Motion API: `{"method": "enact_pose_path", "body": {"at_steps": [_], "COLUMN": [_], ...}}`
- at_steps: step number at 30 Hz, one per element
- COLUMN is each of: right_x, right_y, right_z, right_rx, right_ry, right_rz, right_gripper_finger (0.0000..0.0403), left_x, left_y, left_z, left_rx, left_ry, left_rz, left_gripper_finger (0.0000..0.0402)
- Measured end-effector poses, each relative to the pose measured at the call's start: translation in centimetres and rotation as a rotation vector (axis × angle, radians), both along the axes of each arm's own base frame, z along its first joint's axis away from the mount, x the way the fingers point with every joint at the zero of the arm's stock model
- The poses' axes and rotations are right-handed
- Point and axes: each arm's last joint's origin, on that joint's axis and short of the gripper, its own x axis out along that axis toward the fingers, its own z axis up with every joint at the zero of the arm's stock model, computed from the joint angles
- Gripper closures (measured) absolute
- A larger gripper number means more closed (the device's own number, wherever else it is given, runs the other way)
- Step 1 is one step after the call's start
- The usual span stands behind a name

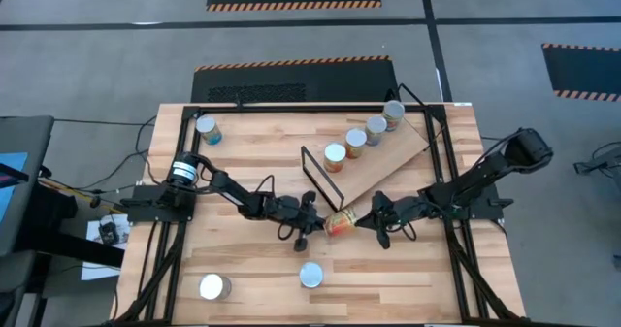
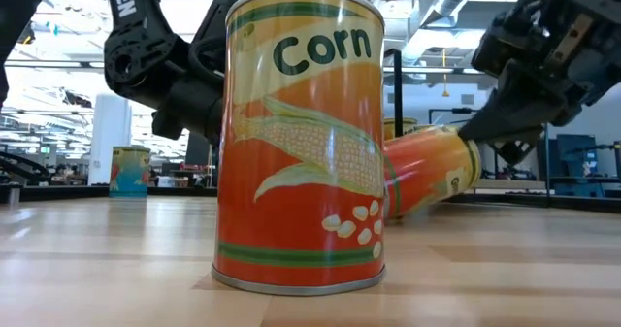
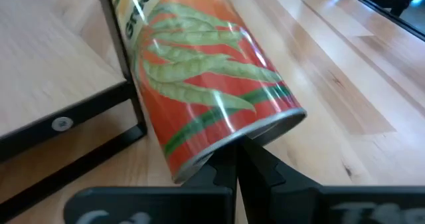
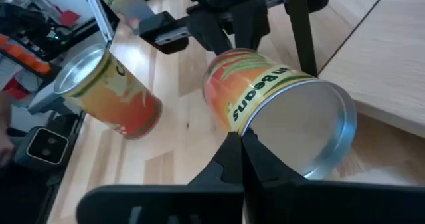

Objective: Pick and place cans onto a shelf
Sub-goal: Put the canned green beans on the shelf aligned with the other canned green beans

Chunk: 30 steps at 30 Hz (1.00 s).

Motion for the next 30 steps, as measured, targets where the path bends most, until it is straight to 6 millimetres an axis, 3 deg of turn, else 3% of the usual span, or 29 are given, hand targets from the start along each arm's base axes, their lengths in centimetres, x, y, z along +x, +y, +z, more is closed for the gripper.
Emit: {"method": "enact_pose_path", "body": {"at_steps": [10,17,25,30], "right_x": [-1.1,-0.8,-0.6,-0.7], "right_y": [0.9,2.1,3.1,3.0], "right_z": [1.6,4.1,7.9,11.5], "right_rx": [0.021,-0.053,-0.123,-0.197], "right_ry": [-0.025,0.115,0.288,0.401], "right_rz": [0.052,0.078,0.098,0.079], "right_gripper_finger": [0.0401,0.0402,0.0403,0.0403], "left_x": [0.2,-0.5,-3.0,-5.7], "left_y": [-0.2,-0.1,0.4,0.8], "left_z": [1.0,1.7,3.5,4.8], "left_rx": [-0.049,-0.060,-0.065,-0.064], "left_ry": [-0.053,-0.057,-0.082,-0.096], "left_rz": [-0.053,-0.060,-0.059,-0.047], "left_gripper_finger": [0.0402,0.0402,0.0401,0.0401]}}
